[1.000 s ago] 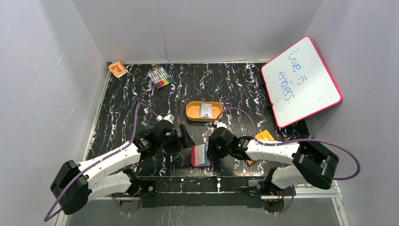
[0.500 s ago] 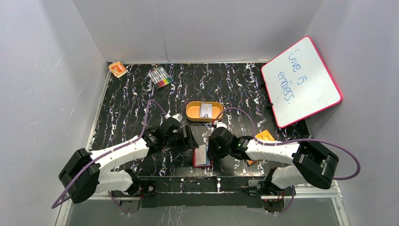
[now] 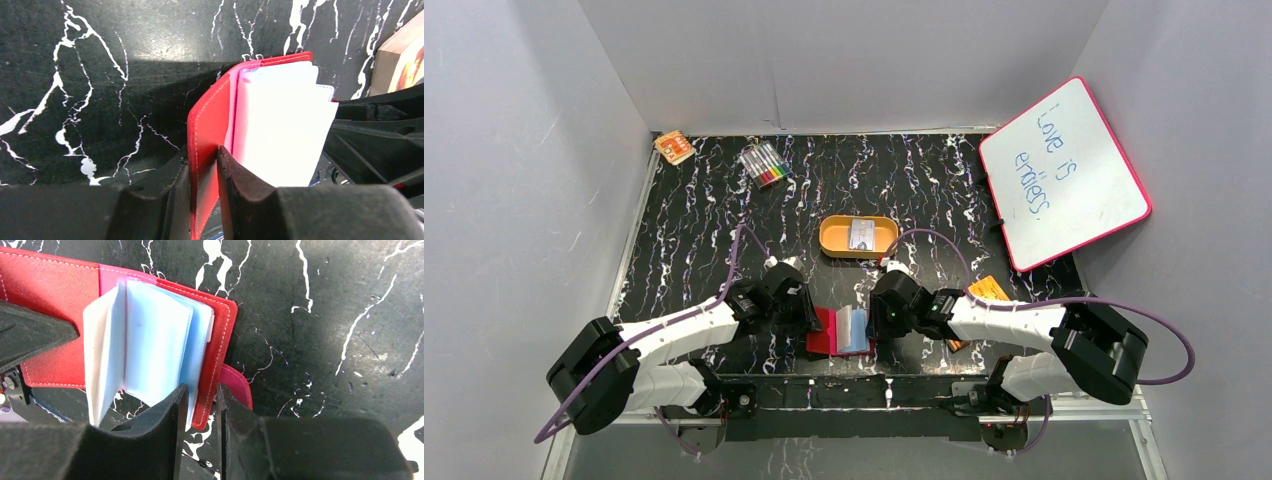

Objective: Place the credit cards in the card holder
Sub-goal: Open the card holder at the center of the board.

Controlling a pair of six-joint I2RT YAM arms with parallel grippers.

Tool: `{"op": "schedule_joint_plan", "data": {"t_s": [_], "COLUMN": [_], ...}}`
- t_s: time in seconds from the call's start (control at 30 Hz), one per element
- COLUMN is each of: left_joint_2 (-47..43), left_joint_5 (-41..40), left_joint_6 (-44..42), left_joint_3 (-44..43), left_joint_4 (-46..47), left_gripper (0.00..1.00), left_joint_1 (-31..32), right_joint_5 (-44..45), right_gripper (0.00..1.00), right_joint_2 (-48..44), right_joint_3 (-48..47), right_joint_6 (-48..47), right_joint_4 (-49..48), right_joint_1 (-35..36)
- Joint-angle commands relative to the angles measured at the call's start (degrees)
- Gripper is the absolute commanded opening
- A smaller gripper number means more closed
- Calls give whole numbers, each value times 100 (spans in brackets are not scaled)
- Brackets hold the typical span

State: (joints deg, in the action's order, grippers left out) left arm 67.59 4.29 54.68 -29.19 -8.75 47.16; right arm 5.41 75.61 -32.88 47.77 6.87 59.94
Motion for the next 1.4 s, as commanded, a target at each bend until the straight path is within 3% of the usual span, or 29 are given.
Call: {"op": "schedule_joint_plan", "data": {"t_s": [0.0, 0.2, 0.47, 0.9, 1.0, 1.2, 1.37], "left_joint_2": [-147, -172, -262, -296, -393, -835, -1128], "left_joint_5": [-223, -254, -240, -311, -350, -584, -654], "left_joint_6": [5, 78, 106, 115, 119, 119, 74], "left_joint_3": [142, 357, 379, 436, 449, 385, 181], "left_joint_4": [-113, -47, -30, -112, -249, -633, -962], "left_gripper": [19, 8, 5, 5, 17, 51, 65], "left_joint_1": [24, 22, 22, 22, 22, 22, 26], "right_joint_5": [132, 291, 31, -926, -1020, -1084, -1103], "right_gripper": [36, 39, 38, 30, 28, 28, 27], "right_joint_2": [-257, -656, -1002, 857, 1162, 1428, 1547], "right_joint_3": [-10, -100, -612, -1376, -1437, -1566, -1628], "right_joint_6": [10, 31, -246, -341, -297, -320, -313], "right_joint_4": [193, 554, 535, -493, -635, -845, -844], "right_joint_1": [-28, -29, -13, 61, 69, 92, 114]}}
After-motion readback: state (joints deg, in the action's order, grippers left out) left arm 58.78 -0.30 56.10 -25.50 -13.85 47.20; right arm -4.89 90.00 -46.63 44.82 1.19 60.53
